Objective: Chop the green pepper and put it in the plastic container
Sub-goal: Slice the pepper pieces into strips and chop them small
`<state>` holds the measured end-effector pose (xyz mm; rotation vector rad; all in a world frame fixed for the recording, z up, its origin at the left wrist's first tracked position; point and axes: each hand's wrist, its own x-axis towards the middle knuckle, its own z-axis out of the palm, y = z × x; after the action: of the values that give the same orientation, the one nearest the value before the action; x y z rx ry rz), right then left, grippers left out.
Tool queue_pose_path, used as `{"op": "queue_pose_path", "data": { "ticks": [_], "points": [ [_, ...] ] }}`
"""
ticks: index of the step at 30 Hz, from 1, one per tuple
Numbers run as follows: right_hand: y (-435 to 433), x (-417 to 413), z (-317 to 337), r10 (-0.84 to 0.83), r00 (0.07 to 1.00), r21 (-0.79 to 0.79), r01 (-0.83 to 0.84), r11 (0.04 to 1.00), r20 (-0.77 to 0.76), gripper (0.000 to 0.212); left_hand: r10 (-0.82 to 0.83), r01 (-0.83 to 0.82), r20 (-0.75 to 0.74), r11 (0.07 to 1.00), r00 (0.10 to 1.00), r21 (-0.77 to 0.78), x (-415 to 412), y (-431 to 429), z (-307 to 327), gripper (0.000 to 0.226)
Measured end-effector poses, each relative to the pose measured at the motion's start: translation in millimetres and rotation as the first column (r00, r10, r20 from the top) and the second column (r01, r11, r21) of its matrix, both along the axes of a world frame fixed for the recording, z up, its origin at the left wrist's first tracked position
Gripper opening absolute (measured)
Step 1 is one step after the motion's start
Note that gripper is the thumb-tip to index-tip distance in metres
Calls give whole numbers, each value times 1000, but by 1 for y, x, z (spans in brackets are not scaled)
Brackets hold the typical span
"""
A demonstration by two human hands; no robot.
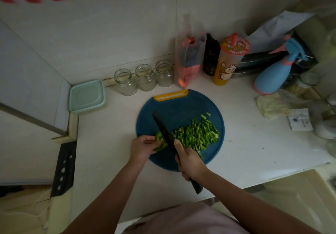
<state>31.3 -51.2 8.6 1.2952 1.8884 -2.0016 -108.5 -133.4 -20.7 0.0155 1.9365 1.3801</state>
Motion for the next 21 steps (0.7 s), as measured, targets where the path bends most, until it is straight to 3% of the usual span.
{"op": "queue_pose_path", "data": {
  "ticks": [21],
  "points": [
    [-2,0,1,35,999,31,-35,999,14,60,-2,2,4,1000,1000,-13,-2,1,-3,35]
  ]
}}
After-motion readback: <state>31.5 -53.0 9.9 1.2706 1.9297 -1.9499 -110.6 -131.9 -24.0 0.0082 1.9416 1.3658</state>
